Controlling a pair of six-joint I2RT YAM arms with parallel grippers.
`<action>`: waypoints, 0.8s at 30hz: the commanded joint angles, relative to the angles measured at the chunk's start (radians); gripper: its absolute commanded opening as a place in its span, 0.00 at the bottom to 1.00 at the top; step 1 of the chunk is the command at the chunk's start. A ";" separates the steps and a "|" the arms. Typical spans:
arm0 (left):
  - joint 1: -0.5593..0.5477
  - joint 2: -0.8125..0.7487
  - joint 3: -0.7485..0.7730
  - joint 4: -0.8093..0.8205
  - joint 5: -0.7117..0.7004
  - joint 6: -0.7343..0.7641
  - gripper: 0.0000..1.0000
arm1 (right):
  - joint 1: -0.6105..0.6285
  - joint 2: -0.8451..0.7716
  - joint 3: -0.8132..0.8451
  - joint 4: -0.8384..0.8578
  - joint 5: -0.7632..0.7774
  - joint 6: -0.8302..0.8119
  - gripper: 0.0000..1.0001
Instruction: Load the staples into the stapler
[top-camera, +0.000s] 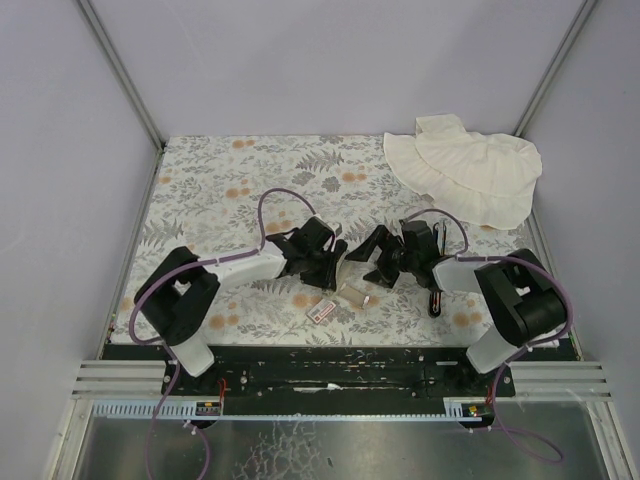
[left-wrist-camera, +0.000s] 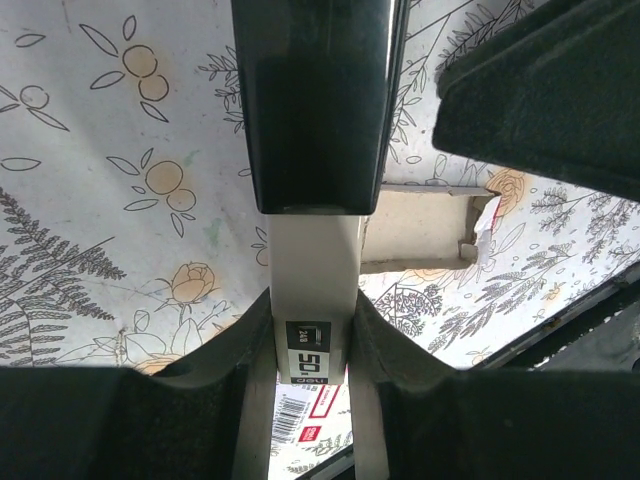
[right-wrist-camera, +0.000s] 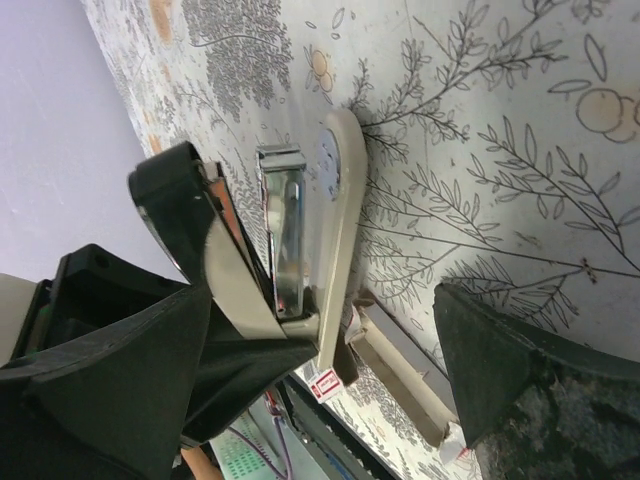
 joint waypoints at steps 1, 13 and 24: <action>-0.013 0.025 0.056 -0.012 -0.012 0.027 0.12 | 0.014 0.025 0.003 0.114 0.015 0.039 0.99; -0.032 0.064 0.097 -0.042 0.007 0.028 0.12 | 0.038 0.151 0.041 0.196 0.004 0.086 0.99; -0.044 0.059 0.109 -0.033 0.044 0.023 0.10 | 0.045 0.215 0.057 0.239 0.064 0.132 0.61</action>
